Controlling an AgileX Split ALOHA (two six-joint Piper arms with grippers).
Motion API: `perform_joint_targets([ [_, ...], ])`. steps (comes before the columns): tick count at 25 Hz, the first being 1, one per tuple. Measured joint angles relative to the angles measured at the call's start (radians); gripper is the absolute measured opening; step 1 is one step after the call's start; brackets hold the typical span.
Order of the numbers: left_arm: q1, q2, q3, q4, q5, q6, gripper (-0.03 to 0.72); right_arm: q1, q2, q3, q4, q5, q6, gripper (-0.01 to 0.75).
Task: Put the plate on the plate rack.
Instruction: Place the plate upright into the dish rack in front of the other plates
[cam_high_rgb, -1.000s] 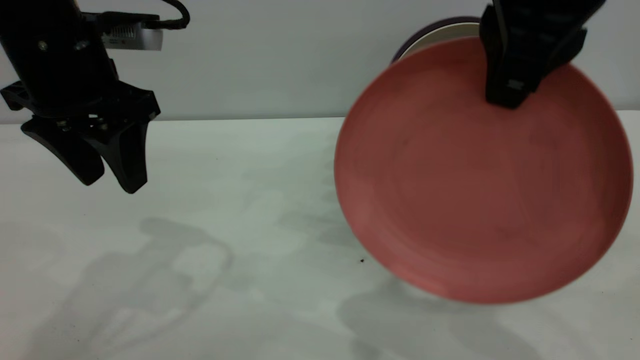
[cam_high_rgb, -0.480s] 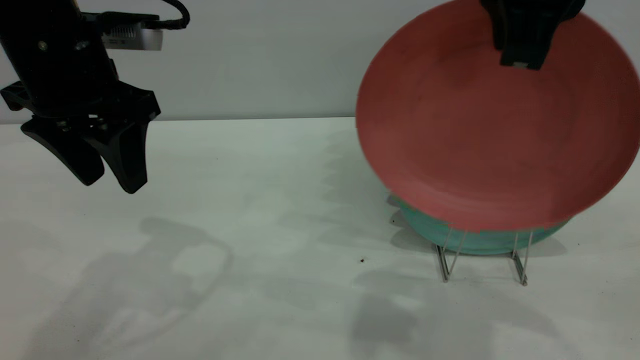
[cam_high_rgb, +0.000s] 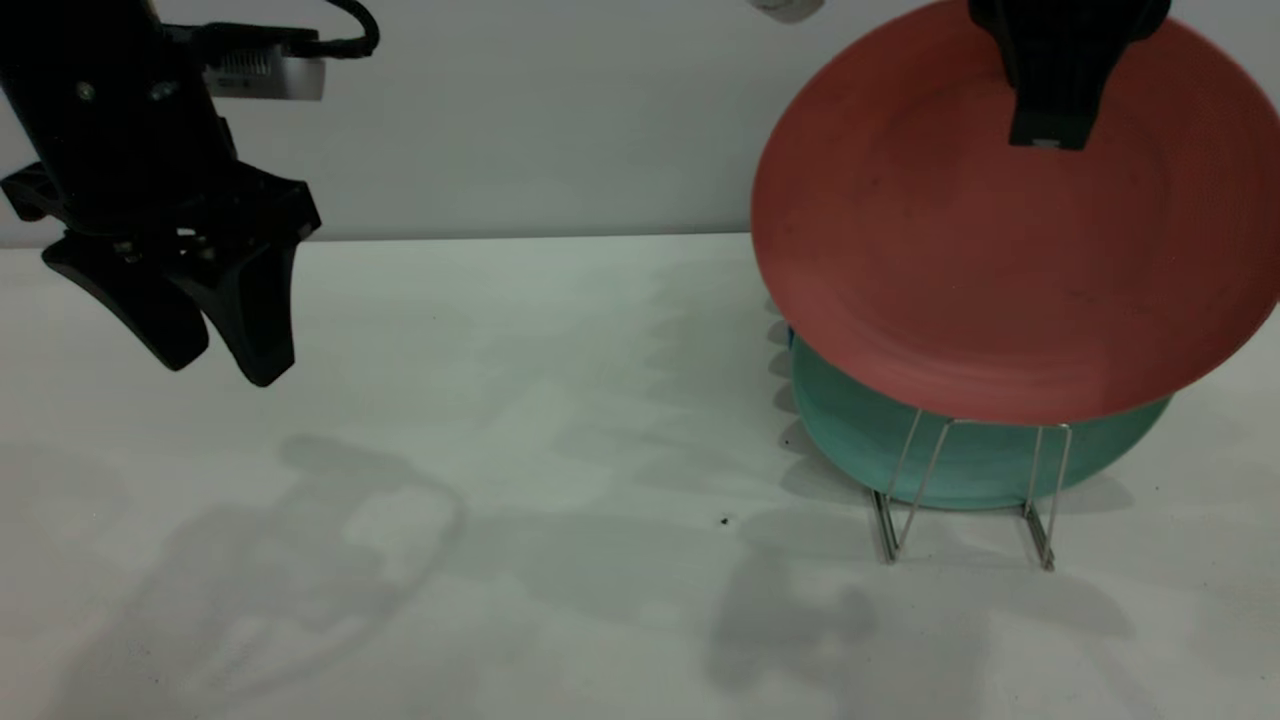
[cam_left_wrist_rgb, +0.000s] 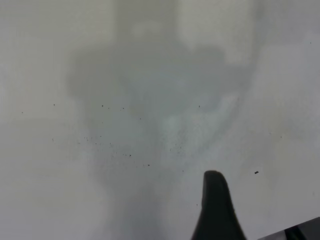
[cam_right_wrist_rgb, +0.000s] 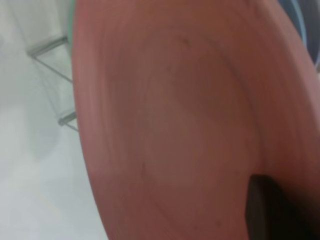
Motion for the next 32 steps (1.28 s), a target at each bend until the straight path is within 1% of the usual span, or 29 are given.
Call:
perform_joint_targets([
  [5, 0.000, 0.000, 0.000, 0.000, 0.000, 0.000, 0.539, 0.000, 0.009, 0.000, -0.065, 0.000, 0.030, 0.071],
  [17, 0.000, 0.000, 0.000, 0.000, 0.000, 0.000, 0.539, -0.003, 0.070, 0.000, -0.085, -0.002, 0.048, 0.070],
  [25, 0.000, 0.000, 0.000, 0.000, 0.000, 0.000, 0.539, -0.079, 0.070, 0.000, -0.049, -0.016, 0.055, 0.070],
  [32, 0.000, 0.000, 0.000, 0.000, 0.000, -0.002, 0.539, -0.089, 0.074, 0.000, -0.031, -0.058, 0.054, 0.070],
])
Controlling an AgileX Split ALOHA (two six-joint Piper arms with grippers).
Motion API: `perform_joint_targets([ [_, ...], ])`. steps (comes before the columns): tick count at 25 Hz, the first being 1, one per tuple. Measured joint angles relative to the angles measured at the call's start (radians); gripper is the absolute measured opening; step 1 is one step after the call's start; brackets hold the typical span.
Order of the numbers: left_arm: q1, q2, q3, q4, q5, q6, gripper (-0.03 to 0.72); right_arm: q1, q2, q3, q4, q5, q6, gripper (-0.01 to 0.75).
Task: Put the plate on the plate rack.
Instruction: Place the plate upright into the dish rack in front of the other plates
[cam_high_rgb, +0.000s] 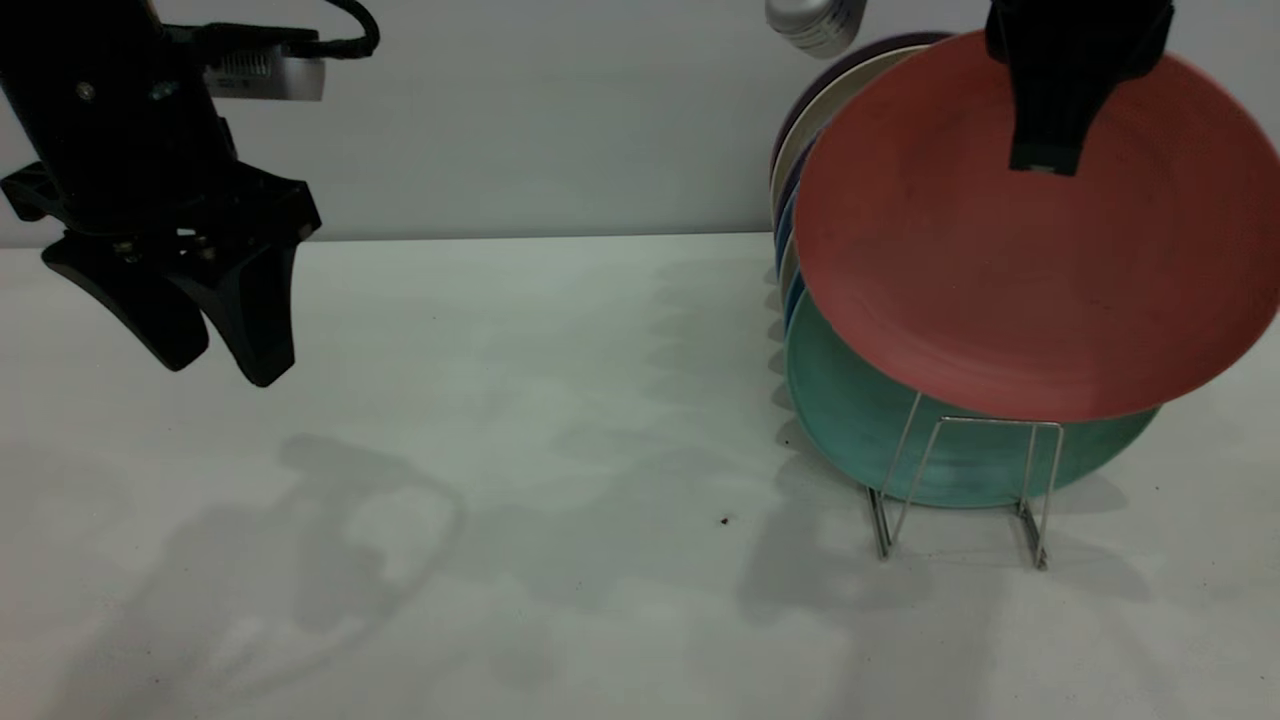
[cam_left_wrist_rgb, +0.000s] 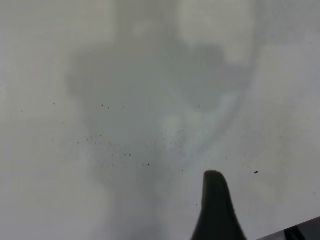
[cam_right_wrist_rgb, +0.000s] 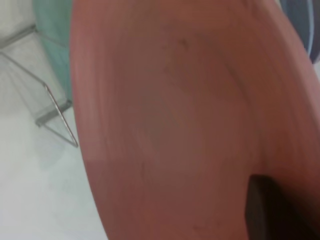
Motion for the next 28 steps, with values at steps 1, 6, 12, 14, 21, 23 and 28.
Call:
perform_joint_targets([
  [1, 0.000, 0.000, 0.000, 0.000, 0.000, 0.000, 0.539, 0.000, 0.005, 0.000, 0.000, 0.000, 0.000, 0.070],
  [6, 0.000, 0.000, 0.000, 0.000, 0.000, 0.000, 0.539, 0.000, 0.036, 0.000, 0.000, -0.002, -0.001, 0.070],
  [12, 0.000, 0.000, 0.000, 0.000, -0.001, 0.000, 0.539, 0.000, 0.055, 0.017, 0.017, -0.025, -0.001, 0.069],
  [14, 0.000, 0.000, 0.000, 0.000, -0.002, 0.000, 0.539, 0.000, 0.055, 0.029, 0.016, -0.032, -0.001, 0.069],
  [21, 0.000, 0.000, 0.000, 0.000, -0.008, 0.000, 0.539, 0.006, 0.052, 0.051, -0.002, -0.033, 0.002, 0.069],
  [23, 0.000, 0.000, 0.000, 0.000, -0.007, 0.000, 0.539, 0.012, 0.045, 0.052, -0.002, -0.033, 0.002, 0.069],
  [28, 0.000, 0.000, 0.000, 0.000, -0.007, 0.000, 0.539, 0.032, 0.035, 0.052, -0.005, -0.036, 0.002, 0.069],
])
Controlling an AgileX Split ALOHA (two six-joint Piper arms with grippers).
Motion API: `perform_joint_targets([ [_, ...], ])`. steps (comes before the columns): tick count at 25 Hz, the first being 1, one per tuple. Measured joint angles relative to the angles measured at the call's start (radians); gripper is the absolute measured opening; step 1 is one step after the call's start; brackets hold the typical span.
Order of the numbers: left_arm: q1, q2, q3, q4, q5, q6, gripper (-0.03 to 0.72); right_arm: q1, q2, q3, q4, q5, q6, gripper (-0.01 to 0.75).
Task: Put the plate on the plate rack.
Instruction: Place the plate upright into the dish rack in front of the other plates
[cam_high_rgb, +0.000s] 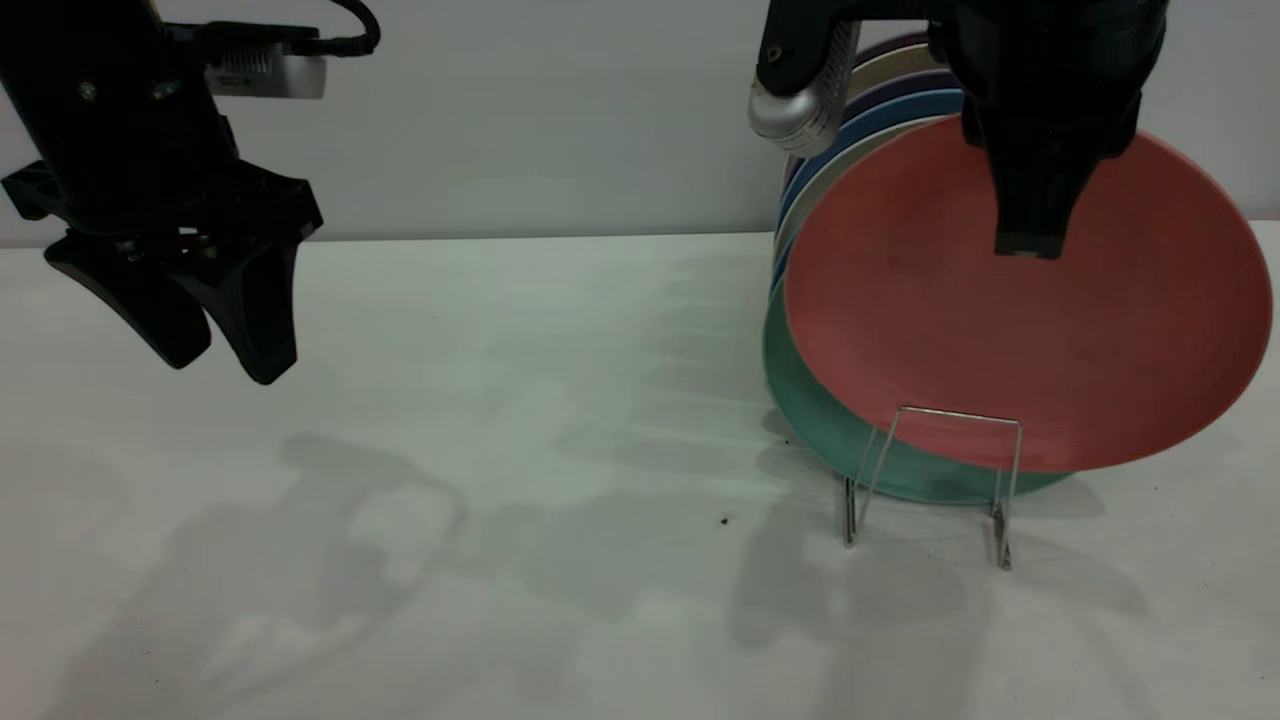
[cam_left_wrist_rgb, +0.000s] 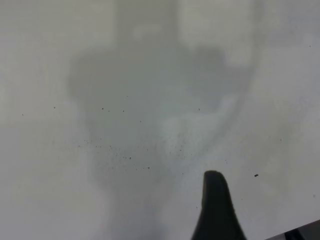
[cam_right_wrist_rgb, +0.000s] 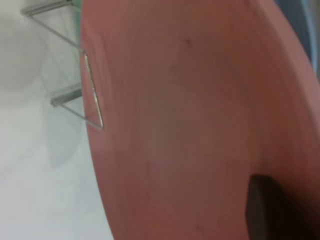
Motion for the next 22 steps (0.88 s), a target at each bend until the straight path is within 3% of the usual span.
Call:
perform_joint_targets([
  [22, 0.000, 0.000, 0.000, 0.000, 0.000, 0.001, 0.539, 0.026, 0.000, 0.012, 0.015, -0.020, -0.003, 0.069],
])
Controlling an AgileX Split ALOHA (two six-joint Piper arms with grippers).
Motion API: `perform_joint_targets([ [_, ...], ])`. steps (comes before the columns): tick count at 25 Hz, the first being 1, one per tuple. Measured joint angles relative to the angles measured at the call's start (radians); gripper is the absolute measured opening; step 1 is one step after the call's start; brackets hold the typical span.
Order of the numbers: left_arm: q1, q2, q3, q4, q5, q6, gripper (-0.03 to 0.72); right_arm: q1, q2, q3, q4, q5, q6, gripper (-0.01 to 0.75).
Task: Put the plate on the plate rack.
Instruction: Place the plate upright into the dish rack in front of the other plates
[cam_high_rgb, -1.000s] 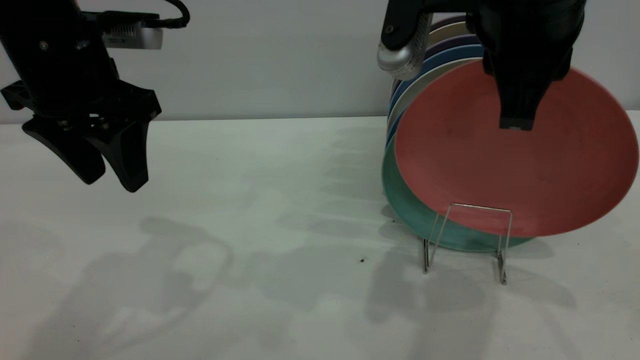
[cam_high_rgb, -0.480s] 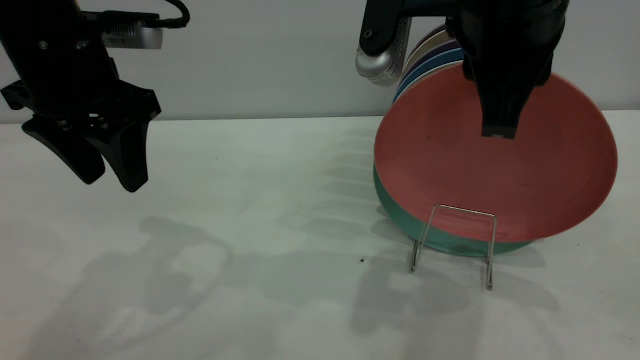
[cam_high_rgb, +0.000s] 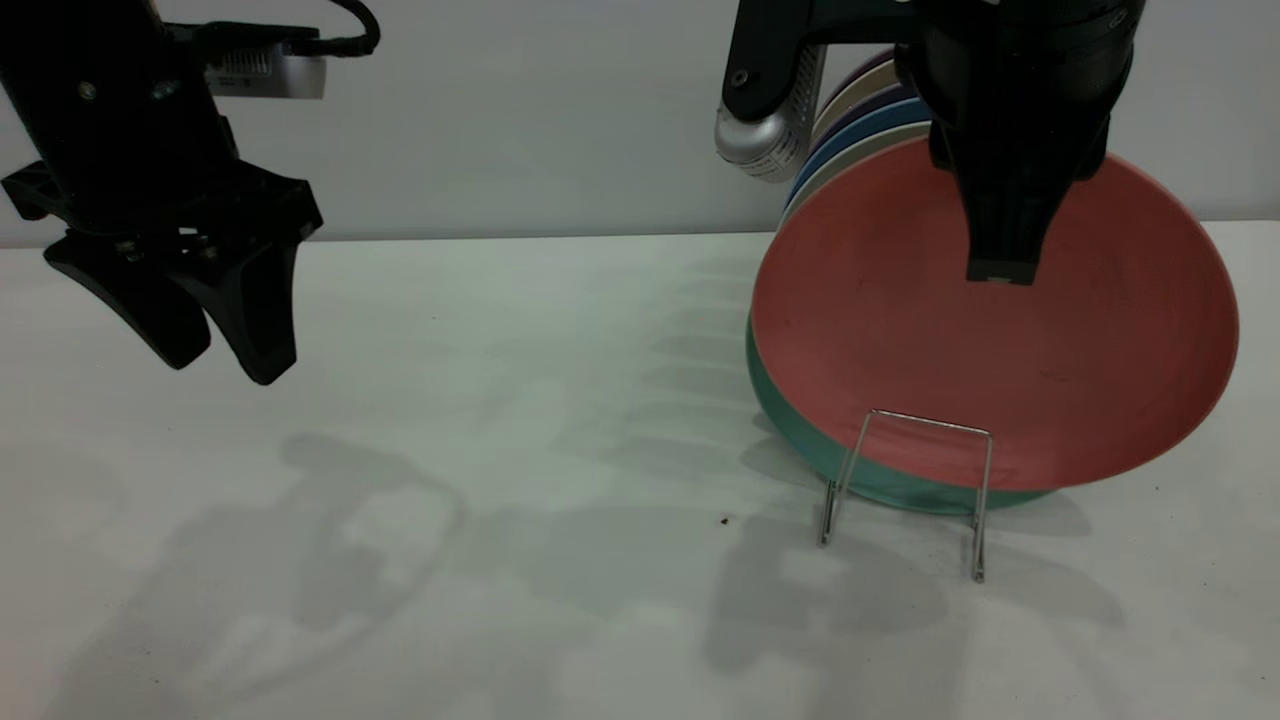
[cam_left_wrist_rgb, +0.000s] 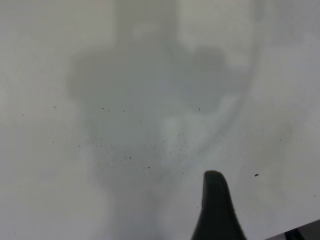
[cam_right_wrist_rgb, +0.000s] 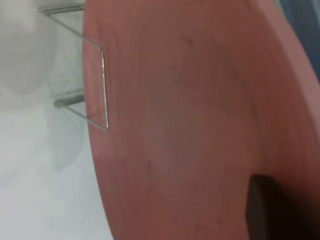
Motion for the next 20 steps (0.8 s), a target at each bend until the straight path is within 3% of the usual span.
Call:
perform_joint_targets([
  [20, 0.000, 0.000, 0.000, 0.000, 0.001, -0.002, 0.539, 0.000, 0.000, 0.000, 0.048, -0.022, 0.000, 0.073],
])
